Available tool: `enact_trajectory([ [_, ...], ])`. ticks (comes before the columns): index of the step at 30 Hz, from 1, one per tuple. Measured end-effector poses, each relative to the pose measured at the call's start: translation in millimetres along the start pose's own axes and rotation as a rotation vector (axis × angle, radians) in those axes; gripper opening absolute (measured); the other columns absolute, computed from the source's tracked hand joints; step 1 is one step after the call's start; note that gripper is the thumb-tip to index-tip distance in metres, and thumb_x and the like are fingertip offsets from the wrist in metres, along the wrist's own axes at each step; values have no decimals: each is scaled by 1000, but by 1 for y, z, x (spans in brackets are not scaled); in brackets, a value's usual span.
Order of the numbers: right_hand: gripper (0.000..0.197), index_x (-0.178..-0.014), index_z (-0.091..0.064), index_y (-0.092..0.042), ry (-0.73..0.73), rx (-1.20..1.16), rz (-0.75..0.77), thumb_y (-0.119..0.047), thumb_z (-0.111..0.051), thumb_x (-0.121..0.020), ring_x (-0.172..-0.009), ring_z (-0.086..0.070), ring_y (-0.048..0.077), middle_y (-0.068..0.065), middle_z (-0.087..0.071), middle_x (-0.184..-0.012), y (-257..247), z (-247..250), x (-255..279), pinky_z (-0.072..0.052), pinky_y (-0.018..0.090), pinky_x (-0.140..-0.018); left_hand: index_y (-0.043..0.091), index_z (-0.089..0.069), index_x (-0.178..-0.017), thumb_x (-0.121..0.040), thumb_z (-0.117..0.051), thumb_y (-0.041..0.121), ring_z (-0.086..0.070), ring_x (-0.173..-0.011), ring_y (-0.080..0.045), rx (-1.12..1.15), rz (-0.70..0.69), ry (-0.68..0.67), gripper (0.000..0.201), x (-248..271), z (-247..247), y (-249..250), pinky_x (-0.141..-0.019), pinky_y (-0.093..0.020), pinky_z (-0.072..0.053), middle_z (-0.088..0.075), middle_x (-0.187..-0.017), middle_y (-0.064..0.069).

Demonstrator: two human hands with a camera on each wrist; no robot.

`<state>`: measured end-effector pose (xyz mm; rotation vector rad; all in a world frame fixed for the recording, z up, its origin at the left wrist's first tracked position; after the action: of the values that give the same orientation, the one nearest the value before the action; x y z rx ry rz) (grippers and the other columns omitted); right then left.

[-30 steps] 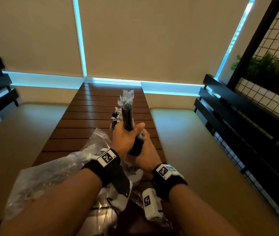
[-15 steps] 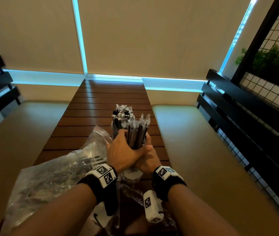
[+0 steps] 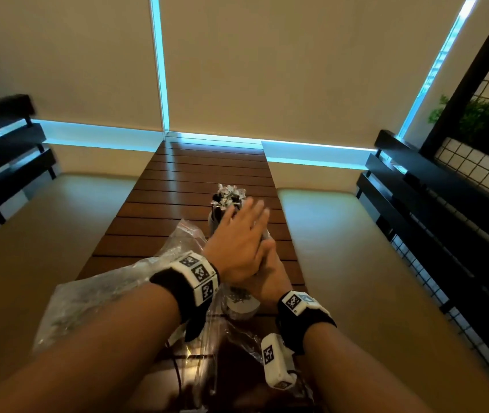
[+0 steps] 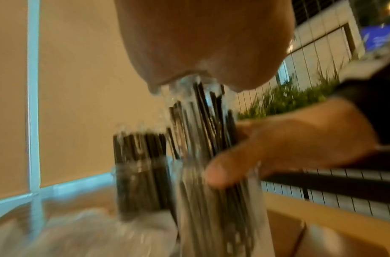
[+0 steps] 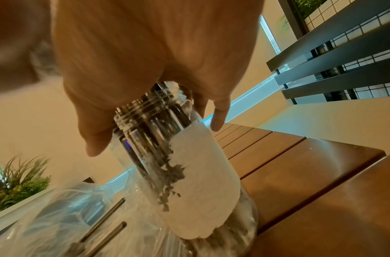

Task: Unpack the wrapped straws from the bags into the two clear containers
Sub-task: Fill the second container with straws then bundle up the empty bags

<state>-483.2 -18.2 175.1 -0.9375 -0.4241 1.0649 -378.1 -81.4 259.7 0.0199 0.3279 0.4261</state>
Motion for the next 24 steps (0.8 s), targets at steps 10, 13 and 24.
enact_trajectory([
  [10,162,-138,42,-41,-69,-150,-206,-75,-85,-42,-146,-27,21,0,-17,-164,13,3,9,-29,45,-117,26,-2,-159,-90,-27,76,-15,-150,-20,195,26,-31,88,10,8,-11,-121,-48,-19,-6,-166,1],
  [13,168,-140,40,-34,-109,-106,-403,-74,-86,-37,-142,-35,28,6,-27,-160,27,11,24,-33,45,-114,27,-22,-155,-88,-27,77,-40,-134,-20,384,117,132,84,23,24,-29,-108,-43,-37,-25,-156,0],
  [24,22,-79,-71,-13,-622,416,-86,-20,-56,-93,-74,-64,14,3,-69,-82,-41,-40,47,-48,18,-64,18,-33,-146,-84,-59,53,-43,-129,-43,141,834,-593,76,116,-8,-164,-106,-46,-42,-28,-148,-20],
])
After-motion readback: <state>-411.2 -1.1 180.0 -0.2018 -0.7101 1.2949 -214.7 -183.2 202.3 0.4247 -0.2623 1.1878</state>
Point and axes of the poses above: each hand's wrist, its own x-axis away from the middle knuckle, its own z-axis out of the back of the hand, y = z × x, the point moved 1 cm from there along -x, towards the middle knuckle
